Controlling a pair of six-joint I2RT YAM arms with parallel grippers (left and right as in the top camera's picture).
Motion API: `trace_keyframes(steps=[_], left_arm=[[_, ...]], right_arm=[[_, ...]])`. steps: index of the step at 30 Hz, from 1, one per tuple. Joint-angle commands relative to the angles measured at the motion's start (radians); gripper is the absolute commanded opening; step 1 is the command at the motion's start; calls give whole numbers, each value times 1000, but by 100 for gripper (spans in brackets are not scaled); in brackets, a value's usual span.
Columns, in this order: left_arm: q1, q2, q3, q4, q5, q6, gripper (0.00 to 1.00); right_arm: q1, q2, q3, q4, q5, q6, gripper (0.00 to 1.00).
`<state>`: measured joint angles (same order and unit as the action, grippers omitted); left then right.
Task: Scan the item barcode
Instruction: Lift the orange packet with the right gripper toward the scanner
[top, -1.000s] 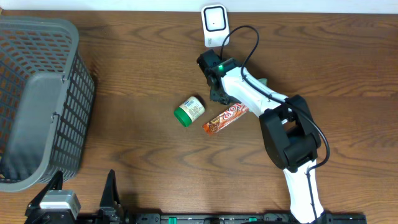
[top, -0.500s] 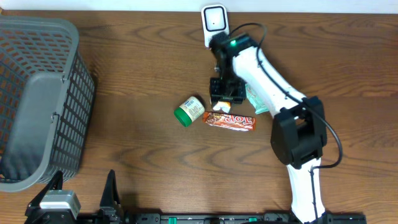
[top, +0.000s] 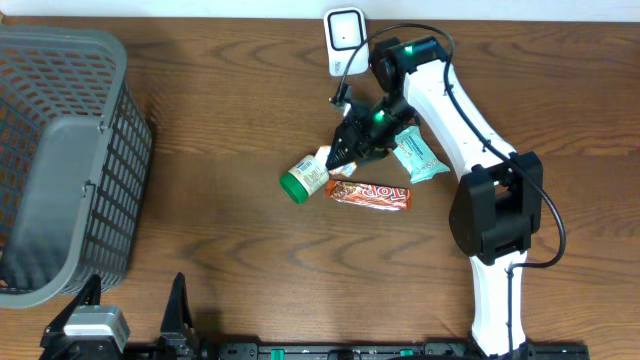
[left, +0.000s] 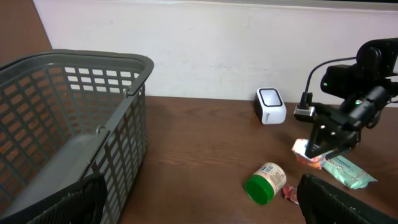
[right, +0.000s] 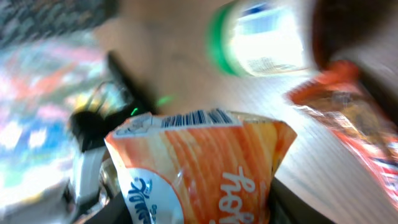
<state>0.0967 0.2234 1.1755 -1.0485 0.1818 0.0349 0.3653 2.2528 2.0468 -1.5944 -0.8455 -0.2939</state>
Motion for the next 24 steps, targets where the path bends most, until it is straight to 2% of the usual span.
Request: trace_keyframes(steps=[1, 3, 8, 18, 24], left_arm=[[4, -4, 2, 1, 10, 16, 98], [4, -4, 2, 1, 10, 16, 98], [4, -4, 2, 1, 10, 16, 98], [4, -4, 2, 1, 10, 16, 98], [4, -4, 2, 2, 10, 16, 98]], right_arm=[[-19, -9, 20, -53, -207, -429, 44], [-24, -9, 20, -98, -254, -602, 44], [-31, -9, 20, -104, -348, -858, 42], [-33, -9, 20, -104, -552, -1195, 45], [-34, -18, 25, -104, -624, -1357, 41]])
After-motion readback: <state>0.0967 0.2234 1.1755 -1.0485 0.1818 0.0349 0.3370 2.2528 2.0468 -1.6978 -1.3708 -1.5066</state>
